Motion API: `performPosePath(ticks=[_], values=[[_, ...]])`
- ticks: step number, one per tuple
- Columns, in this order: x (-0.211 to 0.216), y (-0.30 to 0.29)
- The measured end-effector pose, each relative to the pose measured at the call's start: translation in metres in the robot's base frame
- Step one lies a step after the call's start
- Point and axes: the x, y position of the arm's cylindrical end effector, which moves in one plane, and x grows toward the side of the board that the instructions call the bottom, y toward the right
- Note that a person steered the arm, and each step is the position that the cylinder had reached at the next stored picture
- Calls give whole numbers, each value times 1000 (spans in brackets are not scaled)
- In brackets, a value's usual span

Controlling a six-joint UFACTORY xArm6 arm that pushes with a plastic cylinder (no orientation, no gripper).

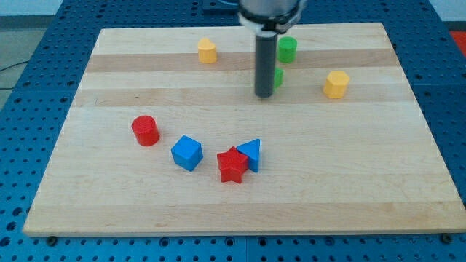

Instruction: Move the green star to the bottom of the green circle

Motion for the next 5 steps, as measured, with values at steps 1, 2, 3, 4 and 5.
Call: performPosePath(ticks=[1, 2, 3, 4, 5], values=[[-2, 1], [-3, 8], [1, 14], [2, -31], [-26, -24]])
